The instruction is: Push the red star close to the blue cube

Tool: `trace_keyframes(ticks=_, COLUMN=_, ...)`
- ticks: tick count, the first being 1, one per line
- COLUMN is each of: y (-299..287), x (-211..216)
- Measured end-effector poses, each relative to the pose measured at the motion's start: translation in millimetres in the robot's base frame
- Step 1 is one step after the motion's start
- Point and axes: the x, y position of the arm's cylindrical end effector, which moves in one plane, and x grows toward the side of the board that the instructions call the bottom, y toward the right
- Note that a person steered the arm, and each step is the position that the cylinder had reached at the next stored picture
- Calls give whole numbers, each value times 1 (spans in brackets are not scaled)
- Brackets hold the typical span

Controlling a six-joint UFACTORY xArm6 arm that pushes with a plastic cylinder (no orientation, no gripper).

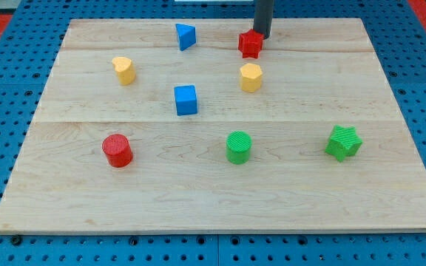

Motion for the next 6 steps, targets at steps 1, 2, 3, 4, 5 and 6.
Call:
trace_keyframes(ticks=1, y=-34, x=44)
trace_keyframes(ticks=2, y=-105, x=75)
trace_keyframes(ticks=3, y=-141, x=90)
trace_keyframes(ticks=4, y=-178, x=116)
trace_keyframes(ticks=5, y=-196, x=128)
trace_keyframes(ticks=6, y=-176, x=109)
